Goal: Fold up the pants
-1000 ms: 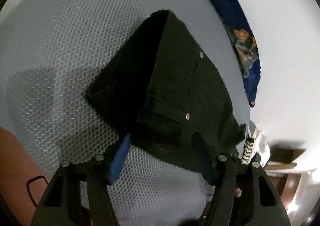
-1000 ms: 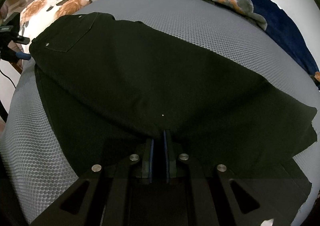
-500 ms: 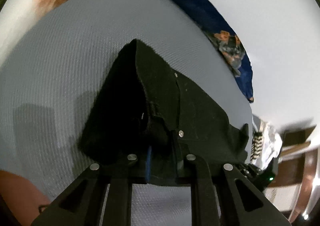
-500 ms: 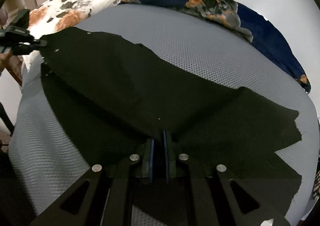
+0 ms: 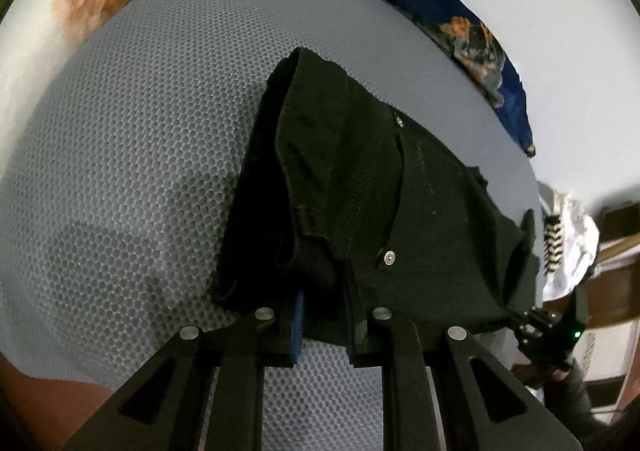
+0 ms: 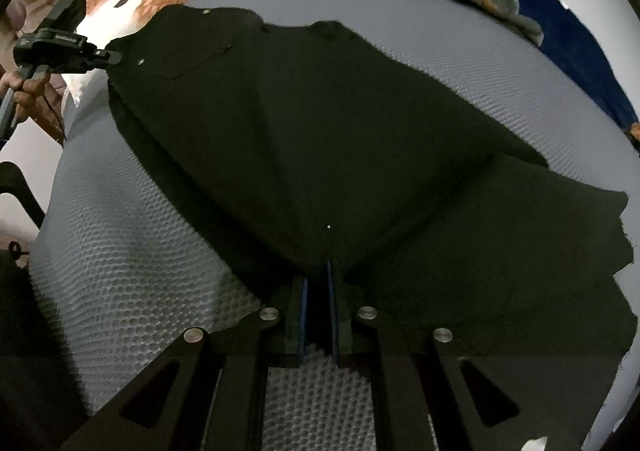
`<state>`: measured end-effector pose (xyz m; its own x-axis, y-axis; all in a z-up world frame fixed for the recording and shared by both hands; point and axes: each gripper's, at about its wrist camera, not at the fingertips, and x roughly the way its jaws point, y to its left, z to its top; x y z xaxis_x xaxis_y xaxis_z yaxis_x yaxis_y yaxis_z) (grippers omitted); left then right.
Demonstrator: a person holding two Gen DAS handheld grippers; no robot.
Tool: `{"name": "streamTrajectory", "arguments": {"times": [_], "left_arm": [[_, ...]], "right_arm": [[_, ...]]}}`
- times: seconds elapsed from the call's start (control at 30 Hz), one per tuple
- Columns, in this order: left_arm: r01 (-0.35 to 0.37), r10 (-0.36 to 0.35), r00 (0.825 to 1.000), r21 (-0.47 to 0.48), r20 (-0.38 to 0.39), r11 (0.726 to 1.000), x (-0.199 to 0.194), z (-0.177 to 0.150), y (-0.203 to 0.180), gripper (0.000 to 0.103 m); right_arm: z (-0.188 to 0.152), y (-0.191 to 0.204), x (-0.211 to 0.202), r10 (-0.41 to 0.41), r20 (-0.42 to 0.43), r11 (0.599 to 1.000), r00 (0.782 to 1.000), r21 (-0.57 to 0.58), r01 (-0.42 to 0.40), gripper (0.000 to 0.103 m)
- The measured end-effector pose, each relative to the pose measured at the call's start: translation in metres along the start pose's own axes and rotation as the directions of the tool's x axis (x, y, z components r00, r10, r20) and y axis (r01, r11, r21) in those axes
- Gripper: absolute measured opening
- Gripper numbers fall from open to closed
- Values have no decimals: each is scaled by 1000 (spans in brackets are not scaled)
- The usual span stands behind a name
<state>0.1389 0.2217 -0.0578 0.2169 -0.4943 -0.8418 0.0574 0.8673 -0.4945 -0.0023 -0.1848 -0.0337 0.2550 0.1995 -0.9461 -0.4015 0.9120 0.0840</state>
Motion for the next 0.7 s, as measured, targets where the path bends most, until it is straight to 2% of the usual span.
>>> {"name": "streamTrajectory", "arguments": {"times": [0.13, 0.23, 0.3, 0.33, 0.43, 0.5, 0.57, 0.6, 0.63, 0.7], "left_arm": [[-14, 14, 1000, -15, -3, 1000, 7, -3, 0, 19], [-52, 52, 999, -4, -1, 999, 4, -9, -1, 26], [-80, 80, 997, -1, 1, 997, 0, -10, -3, 35], [-102, 102, 995, 0, 6, 995, -3, -12, -2, 42], [-164, 164, 986, 33, 20, 986, -15, -16, -6, 49], [-200, 199, 979, 37, 35, 979, -24, -18, -8, 50], [-272, 266, 959, 51, 100, 961, -36, -22, -16, 50], [-298, 282, 947, 95, 156, 950, -43, -24, -27, 50], [-310, 279, 939, 143, 202, 940, -48, -28, -42, 50], [-293, 231, 939, 237, 256, 926, -52, -36, -70, 50]], "right_arm": [[-5, -3, 3, 20, 9, 999, 1000, 35, -20, 8], [-5, -9, 5, 43, 6, 998, 999, 49, -43, 9], [-5, -11, 6, 49, 5, 998, 999, 50, -49, 9], [-4, -12, 6, 52, 4, 997, 999, 52, -52, 9], [-6, -17, 7, 68, 12, 995, 998, 73, -69, 10], [-6, -19, 7, 75, 18, 994, 997, 80, -76, 10], [-7, -20, 7, 77, 23, 994, 997, 81, -78, 10], [-7, -21, 7, 79, 26, 993, 997, 84, -81, 10], [-8, -23, 6, 84, 29, 992, 996, 91, -86, 10], [-9, -27, 4, 98, 30, 989, 995, 109, -100, 11]]}}
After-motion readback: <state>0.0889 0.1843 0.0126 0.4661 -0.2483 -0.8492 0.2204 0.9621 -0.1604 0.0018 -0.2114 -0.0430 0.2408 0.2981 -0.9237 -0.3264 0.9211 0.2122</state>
